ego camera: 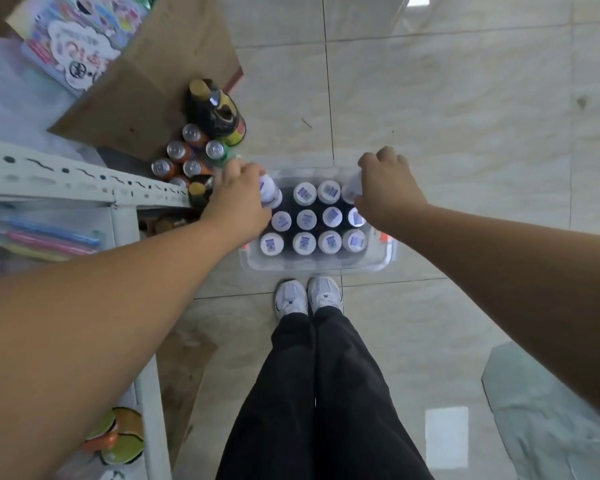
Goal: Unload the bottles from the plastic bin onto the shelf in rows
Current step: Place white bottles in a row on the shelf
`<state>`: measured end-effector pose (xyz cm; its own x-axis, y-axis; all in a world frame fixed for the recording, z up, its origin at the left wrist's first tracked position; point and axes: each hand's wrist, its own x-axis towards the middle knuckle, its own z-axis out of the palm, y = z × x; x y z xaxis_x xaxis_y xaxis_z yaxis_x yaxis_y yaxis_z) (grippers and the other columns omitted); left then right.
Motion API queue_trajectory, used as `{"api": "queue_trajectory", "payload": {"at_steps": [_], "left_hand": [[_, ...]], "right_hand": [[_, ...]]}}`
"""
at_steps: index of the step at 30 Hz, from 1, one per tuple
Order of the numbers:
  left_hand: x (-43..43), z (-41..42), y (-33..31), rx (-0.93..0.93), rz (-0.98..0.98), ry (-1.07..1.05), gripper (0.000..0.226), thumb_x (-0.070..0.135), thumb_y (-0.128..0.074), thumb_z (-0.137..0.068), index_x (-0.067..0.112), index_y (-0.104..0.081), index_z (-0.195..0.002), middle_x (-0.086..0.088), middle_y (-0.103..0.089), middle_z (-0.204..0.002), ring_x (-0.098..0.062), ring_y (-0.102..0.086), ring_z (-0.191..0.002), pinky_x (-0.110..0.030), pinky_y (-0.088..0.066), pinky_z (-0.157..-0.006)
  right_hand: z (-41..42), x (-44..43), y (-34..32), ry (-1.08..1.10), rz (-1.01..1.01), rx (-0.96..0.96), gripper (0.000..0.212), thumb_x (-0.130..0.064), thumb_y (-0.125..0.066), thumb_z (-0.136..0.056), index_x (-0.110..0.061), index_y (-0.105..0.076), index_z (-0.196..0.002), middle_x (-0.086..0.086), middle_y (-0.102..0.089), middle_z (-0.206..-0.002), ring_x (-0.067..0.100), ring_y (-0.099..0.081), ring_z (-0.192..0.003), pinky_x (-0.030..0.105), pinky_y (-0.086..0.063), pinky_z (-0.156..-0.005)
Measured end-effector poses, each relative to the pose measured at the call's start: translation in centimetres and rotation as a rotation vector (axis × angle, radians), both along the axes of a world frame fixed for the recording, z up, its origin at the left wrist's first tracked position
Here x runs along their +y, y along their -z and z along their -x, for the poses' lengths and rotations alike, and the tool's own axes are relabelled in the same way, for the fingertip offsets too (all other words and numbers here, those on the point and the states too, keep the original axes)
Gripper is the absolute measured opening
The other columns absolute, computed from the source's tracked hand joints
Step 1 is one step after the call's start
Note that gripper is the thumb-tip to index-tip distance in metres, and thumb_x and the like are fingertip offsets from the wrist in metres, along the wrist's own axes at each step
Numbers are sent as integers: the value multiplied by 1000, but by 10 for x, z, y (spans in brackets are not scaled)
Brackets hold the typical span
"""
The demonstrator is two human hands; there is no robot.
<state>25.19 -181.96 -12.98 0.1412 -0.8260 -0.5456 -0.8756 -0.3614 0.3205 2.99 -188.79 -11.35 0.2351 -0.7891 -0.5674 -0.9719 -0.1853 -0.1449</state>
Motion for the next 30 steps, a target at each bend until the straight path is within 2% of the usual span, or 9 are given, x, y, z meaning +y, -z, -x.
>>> {"api": "queue_trajectory", "payload": {"at_steps": [5, 8, 14, 19, 22, 24, 26, 28, 30], "left_hand": [[2, 1, 12, -30, 91, -24, 51, 3, -61, -81, 16, -52, -129, -13, -39, -135, -34, -41, -124, -32, -34, -98], [3, 4, 19, -20, 86, 24, 40, 2, -60, -83, 14, -55, -121, -13, -43, -130, -33, -49, -115, -36, -41, -93], [10, 12, 33, -22, 71, 111, 42, 7, -62, -88, 10, -53, -129, -14, -55, -128, -36, -56, -111, -41, -44, -85], [-1, 11, 12, 31, 83, 61, 42, 31, -65, -87, 17, -56, -126, -10, -64, -115, -31, -58, -99, -32, -36, -73], [-13, 11, -38, 118, 62, 66, 45, 38, -67, -84, 19, -58, -124, -6, -63, -111, -26, -57, -95, -32, -38, -72], [-25, 11, -84, 165, 62, 98, 48, 36, -70, -83, 18, -59, -126, -6, -64, -117, -27, -58, -106, -32, -42, -79], [-40, 10, -137, 183, 68, 130, 49, 35, -74, -82, 17, -61, -125, -5, -65, -119, -25, -59, -107, -29, -42, -80], [-55, 9, -198, 181, 70, 172, 42, 34, -75, -81, 17, -64, -118, -2, -66, -108, -22, -61, -89, -27, -41, -70], [-72, 6, -261, 169, 78, 213, 33, 33, -75, -80, 19, -66, -109, -1, -66, -98, -18, -60, -74, -31, -46, -62]], "right_hand": [[5, 6, 14, 47, -22, -23, 43, -2, -59, -85, -2, -50, -126, 20, -45, -127, 37, -44, -114, 40, -44, -89], [4, 11, 23, -10, -40, -41, 42, 2, -55, -83, -2, -51, -125, 19, -55, -120, 38, -54, -105, 40, -48, -83], [-2, 18, 43, 44, -85, -55, 36, -1, -53, -85, -9, -46, -119, 14, -54, -111, 35, -53, -89, 49, -48, -85], [0, 8, 30, 117, -109, -165, 19, -18, -56, -88, -9, -51, -104, 10, -58, -100, 29, -53, -84, 34, -45, -68], [12, 5, -16, 220, -154, -283, 22, -28, -67, -82, -15, -50, -89, -2, -54, -80, 18, -51, -68, 26, -33, -51], [18, 2, -60, 246, -171, -341, 22, -28, -70, -80, -15, -53, -86, -11, -52, -72, 7, -48, -61, 20, -32, -49], [21, -7, -110, 224, -183, -375, 23, -28, -71, -77, -9, -60, -85, -12, -58, -67, 9, -51, -62, 18, -36, -48], [21, -19, -168, 182, -153, -401, 27, -29, -72, -75, -4, -66, -86, -9, -64, -68, 12, -54, -62, 17, -37, -47], [22, -35, -229, 143, -105, -412, 34, -30, -75, -75, -1, -67, -93, 4, -65, -75, 10, -53, -58, 18, -38, -47]]}}
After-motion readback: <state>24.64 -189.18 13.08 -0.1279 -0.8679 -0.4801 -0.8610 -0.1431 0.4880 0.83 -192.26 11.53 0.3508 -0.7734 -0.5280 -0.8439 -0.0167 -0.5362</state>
